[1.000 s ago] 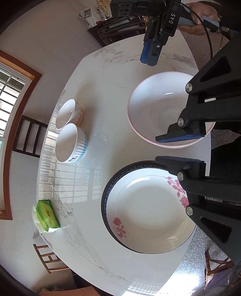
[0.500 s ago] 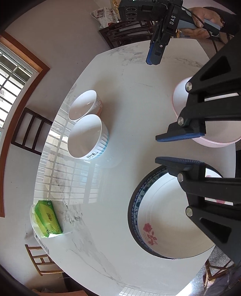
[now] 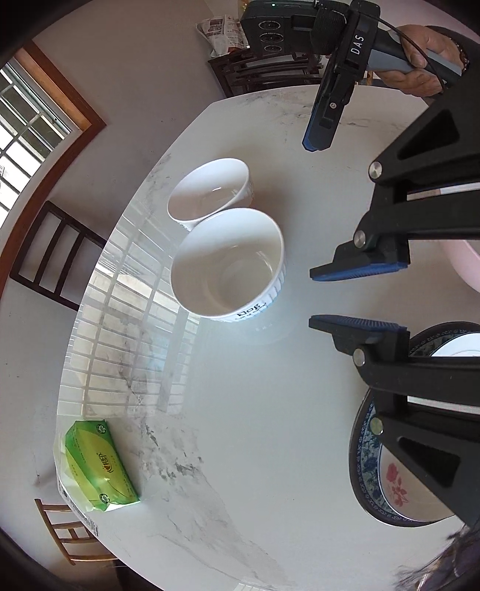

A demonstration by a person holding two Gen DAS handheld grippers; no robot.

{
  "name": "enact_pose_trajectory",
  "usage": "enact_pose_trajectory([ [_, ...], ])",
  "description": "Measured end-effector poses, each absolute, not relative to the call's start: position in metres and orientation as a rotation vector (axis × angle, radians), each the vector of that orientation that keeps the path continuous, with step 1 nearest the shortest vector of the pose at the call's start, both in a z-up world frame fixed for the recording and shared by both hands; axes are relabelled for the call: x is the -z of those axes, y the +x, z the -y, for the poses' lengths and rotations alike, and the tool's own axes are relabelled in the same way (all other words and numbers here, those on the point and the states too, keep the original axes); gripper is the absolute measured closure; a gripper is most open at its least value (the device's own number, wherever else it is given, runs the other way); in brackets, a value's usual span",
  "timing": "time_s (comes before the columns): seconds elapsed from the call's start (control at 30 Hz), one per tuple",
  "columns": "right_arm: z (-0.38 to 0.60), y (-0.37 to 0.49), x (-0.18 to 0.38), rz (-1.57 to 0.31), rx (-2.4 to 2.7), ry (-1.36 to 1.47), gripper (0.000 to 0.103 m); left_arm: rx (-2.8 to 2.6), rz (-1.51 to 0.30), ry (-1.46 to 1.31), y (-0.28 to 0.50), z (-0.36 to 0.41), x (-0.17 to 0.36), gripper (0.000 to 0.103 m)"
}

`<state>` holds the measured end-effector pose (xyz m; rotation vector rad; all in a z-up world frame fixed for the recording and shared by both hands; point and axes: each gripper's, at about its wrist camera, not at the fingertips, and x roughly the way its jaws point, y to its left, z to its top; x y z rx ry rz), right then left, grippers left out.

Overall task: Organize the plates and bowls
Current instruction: 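Move the left gripper to the blue-striped white bowl and grasp its rim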

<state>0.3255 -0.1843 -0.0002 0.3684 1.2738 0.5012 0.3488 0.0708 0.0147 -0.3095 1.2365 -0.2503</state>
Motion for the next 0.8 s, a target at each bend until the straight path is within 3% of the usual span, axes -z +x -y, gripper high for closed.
enact_pose_trajectory([
  [0.6, 0.154, 0.38, 0.021, -1.314, -0.454, 0.45, 0.054, 0.276, -1.275, -0.369, 0.399, -0.071, 0.007, 0.084],
  [0.8, 0.151, 0.39, 0.029, -1.324, -0.432, 0.48, 0.058, 0.252, -1.289, -0.34, 0.404, -0.07, 0.013, 0.084],
])
